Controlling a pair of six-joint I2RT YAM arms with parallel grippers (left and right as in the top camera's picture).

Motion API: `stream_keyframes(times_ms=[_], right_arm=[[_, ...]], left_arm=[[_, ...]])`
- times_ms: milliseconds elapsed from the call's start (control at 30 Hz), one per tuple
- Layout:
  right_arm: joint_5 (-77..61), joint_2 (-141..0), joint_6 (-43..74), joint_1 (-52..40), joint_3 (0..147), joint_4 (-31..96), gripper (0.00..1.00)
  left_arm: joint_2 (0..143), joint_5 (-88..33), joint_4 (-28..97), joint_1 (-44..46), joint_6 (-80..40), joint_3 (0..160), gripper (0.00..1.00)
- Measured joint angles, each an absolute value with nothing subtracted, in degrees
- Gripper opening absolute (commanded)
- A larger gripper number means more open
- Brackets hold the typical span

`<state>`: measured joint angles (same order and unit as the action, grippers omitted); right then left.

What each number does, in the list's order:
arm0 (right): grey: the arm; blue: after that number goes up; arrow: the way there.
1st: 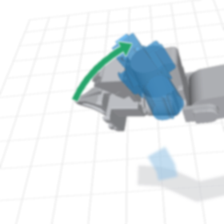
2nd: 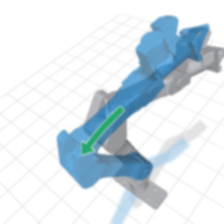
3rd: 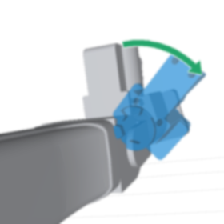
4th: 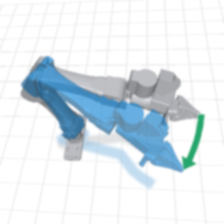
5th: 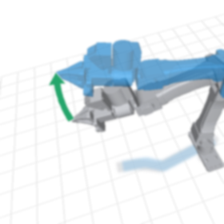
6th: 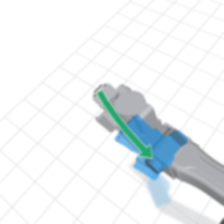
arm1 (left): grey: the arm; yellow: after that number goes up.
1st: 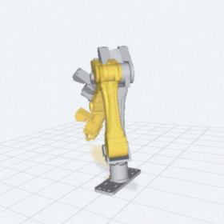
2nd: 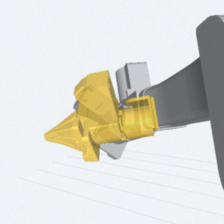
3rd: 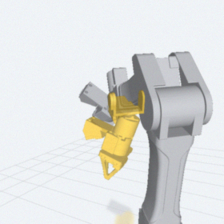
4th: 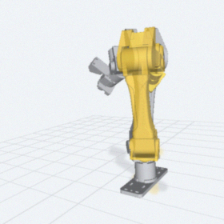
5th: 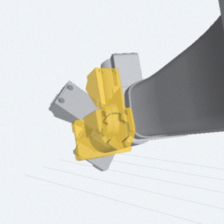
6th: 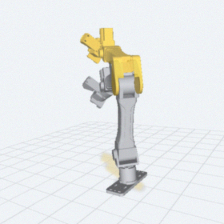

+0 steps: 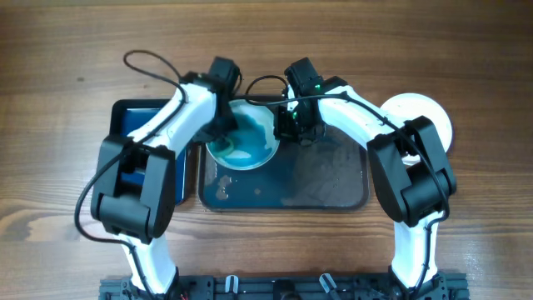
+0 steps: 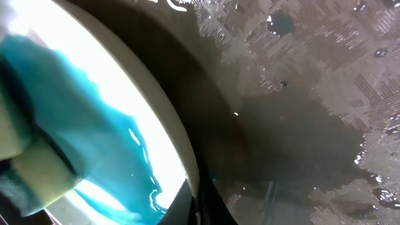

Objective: Clean dirty plates on tray and stack at the side
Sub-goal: 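Scrub the held plate with the sponge in the left gripper, then lift the plate with the right gripper and stack it on the plates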

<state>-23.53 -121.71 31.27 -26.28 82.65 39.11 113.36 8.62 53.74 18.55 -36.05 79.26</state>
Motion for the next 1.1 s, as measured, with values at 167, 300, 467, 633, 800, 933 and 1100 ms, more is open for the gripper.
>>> stream_keyframes(times_ms=[167, 300, 467, 633, 800, 933, 1100], right_arm=[[-23.0, -121.6, 31.1, -25.4, 82.7, 39.6, 0.04], [-17.5, -119.3, 28.7, -25.4, 82.6, 42.1, 0.04], [5.9, -106.5, 25.3, -26.8, 82.6, 47.7, 0.04], [37.2, -97.0, 23.0, -40.1, 82.6, 52.1, 0.04], [61.8, -96.5, 22.5, -51.8, 82.6, 55.1, 0.04], [73.6, -96.5, 22.5, -55.6, 82.6, 57.0, 0.04], [80.3, -96.5, 22.5, -57.2, 82.6, 57.6, 0.04]], left_arm=[[111.5, 1.5, 56.8, 12.9, -34.1, 95.5, 0.04], [110.1, -1.3, 57.2, 10.4, -33.7, 96.5, 0.04], [110.1, -2.3, 56.8, 10.5, -33.7, 96.5, 0.04], [110.1, -2.5, 55.8, 10.5, -33.7, 96.5, 0.04], [110.1, -2.5, 55.7, 10.5, -33.7, 96.5, 0.04], [110.1, -2.4, 55.7, 10.5, -33.7, 96.5, 0.04], [110.1, -2.2, 55.7, 10.5, -33.7, 96.5, 0.04]])
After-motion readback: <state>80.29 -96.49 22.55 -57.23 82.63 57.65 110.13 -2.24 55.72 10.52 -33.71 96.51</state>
